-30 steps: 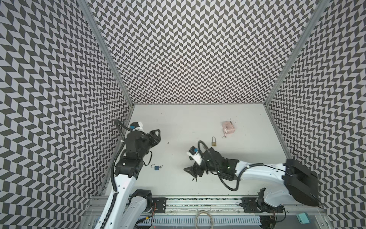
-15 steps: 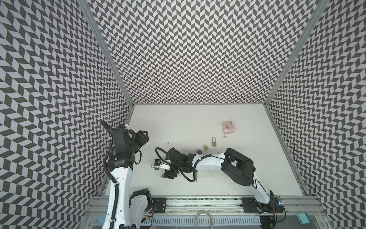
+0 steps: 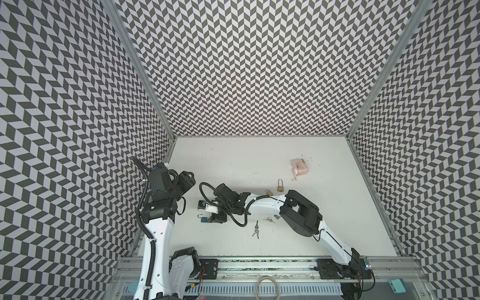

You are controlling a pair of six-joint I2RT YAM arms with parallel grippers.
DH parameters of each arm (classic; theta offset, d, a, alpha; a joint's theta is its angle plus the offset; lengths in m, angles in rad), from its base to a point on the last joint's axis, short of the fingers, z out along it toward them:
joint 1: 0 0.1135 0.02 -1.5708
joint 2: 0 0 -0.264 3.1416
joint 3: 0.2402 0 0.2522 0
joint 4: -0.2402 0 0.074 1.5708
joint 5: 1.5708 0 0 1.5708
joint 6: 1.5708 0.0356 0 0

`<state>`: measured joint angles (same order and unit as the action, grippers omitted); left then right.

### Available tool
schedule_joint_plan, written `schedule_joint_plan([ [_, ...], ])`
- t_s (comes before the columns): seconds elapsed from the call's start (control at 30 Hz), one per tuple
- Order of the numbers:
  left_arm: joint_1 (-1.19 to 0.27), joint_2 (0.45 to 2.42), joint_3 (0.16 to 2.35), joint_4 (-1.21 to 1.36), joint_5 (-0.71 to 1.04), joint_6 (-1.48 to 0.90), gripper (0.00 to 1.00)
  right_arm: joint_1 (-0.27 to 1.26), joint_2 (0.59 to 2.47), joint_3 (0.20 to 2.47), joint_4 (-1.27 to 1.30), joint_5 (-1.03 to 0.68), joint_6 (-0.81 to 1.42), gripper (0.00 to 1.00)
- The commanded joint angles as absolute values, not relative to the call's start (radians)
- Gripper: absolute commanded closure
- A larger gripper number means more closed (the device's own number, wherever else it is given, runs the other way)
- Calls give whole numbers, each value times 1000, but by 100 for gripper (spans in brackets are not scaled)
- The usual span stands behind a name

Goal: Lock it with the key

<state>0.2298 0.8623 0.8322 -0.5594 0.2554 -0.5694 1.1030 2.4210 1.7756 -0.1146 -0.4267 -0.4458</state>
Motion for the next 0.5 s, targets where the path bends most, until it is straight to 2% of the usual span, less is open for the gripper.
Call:
schedule_joint_plan([
  [0.0, 232, 858, 853, -568, 245, -562, 39, 1112, 2461, 1826, -159, -470, -470, 45],
  [0.13, 233, 859, 853, -564, 249, -563, 39, 1112, 2480, 1847, -168, -482, -461, 46],
  [0.27, 232, 858, 854, -563, 254, -562, 40, 1114, 2469, 1826, -172, -510, -436, 38],
  [0.37, 232, 853, 850, -563, 259, -560, 40, 1116, 2436, 1767, -140, -496, -354, 32],
  [0.47, 233, 852, 848, -560, 261, -562, 39, 1131, 2409, 1710, -92, -424, -220, 33],
])
